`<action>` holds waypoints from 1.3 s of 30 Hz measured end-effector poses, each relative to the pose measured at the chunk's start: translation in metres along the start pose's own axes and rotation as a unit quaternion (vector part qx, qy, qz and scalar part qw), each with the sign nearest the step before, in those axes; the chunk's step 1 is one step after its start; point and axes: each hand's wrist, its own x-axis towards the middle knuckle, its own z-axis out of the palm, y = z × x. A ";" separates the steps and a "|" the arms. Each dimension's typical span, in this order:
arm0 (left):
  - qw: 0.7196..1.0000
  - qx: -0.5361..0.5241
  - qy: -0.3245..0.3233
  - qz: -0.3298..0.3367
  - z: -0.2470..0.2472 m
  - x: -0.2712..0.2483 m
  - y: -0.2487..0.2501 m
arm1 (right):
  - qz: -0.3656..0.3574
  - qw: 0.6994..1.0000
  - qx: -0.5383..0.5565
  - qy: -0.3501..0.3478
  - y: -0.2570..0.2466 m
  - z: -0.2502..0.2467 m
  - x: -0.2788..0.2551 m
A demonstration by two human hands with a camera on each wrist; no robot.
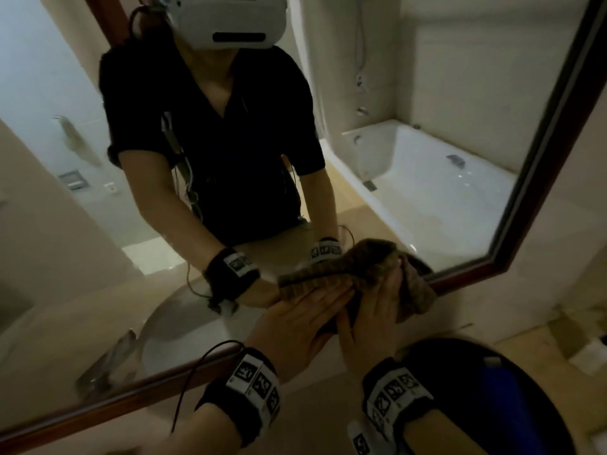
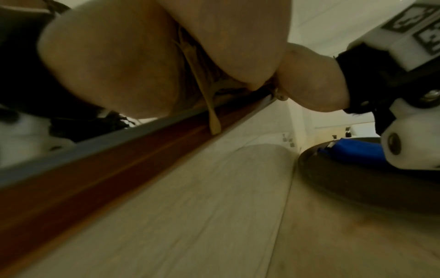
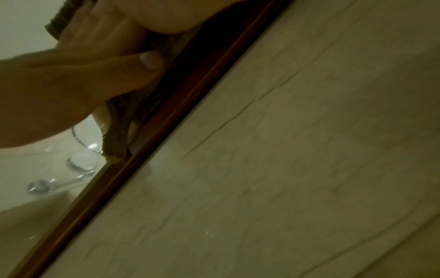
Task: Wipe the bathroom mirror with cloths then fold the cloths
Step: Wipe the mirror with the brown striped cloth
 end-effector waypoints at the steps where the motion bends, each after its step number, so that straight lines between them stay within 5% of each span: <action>1: 1.000 0.010 0.001 -0.008 0.001 -0.026 -0.016 | -0.017 1.000 -0.002 -0.009 -0.022 0.014 -0.010; 9: 0.995 0.102 -0.011 0.003 0.011 -0.276 -0.154 | -0.200 0.969 -0.035 -0.141 -0.199 0.107 -0.102; 14: 0.993 0.092 -0.031 -0.071 -0.002 -0.329 -0.171 | -0.188 0.965 -0.021 -0.184 -0.223 0.120 -0.122; 18: 0.986 0.053 -0.075 -0.142 -0.003 -0.315 -0.153 | -0.205 0.961 -0.035 -0.183 -0.203 0.099 -0.109; 22: 0.990 0.026 -0.055 -0.125 -0.016 -0.257 -0.130 | -0.122 0.980 -0.040 -0.152 -0.164 0.067 -0.088; 27: 0.997 0.012 0.016 -0.069 -0.048 -0.126 -0.086 | 0.012 0.999 0.013 -0.030 -0.112 0.016 -0.039; 31: 0.995 -0.002 0.053 -0.080 -0.064 -0.051 -0.054 | 0.017 0.990 0.111 0.085 -0.086 -0.018 0.022; 39: 0.993 0.036 0.068 -0.093 -0.064 -0.052 -0.056 | 0.025 0.977 0.152 0.144 -0.095 -0.013 0.046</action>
